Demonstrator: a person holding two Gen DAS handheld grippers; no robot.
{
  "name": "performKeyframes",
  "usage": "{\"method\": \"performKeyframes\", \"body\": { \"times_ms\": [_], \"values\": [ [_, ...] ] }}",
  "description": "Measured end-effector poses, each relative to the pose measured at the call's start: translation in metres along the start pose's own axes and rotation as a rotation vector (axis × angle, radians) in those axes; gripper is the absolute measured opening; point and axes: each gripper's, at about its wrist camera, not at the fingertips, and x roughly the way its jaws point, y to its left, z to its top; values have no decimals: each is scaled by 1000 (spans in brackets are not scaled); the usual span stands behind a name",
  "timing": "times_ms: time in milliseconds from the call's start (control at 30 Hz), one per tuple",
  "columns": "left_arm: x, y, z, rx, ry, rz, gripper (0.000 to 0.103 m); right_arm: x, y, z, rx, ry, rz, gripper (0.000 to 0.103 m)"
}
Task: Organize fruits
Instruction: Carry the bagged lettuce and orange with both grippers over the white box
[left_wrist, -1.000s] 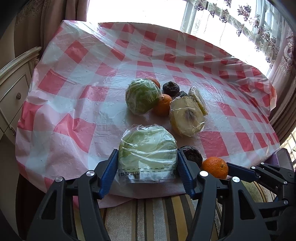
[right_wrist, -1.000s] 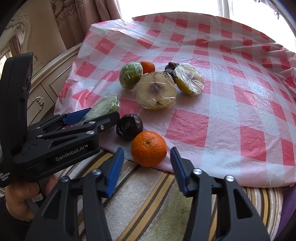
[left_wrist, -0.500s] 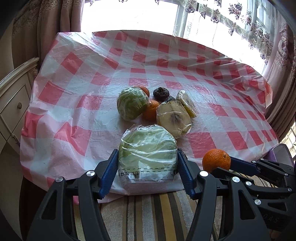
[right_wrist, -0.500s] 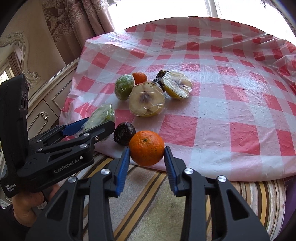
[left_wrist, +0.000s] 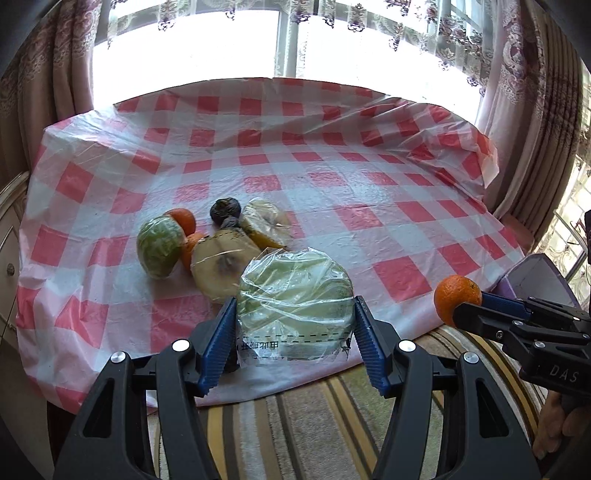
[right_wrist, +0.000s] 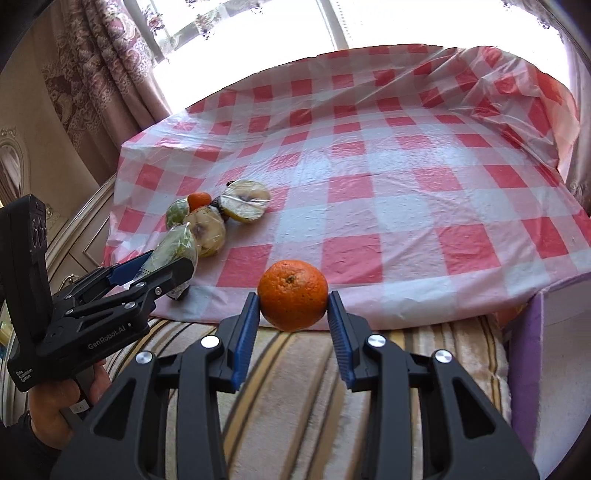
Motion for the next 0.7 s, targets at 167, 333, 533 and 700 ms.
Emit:
{"method": "performKeyframes", "body": {
  "times_ms": [167,333,533,700],
  "values": [
    [7,-43,12,93,-3,-51,58,-27,-50,-9,85,-25,-62,38],
    [16,-102,20,201,0,-127,58,-58,-102,-15,170,-66,-131,38],
    [28,-180,22,344,6,-230,58,-89,-160,-25,249,-103,-244,38],
    [39,-247,10,473,26,-307,58,-98,-205,-43,289,-61,-377,38]
  ]
}}
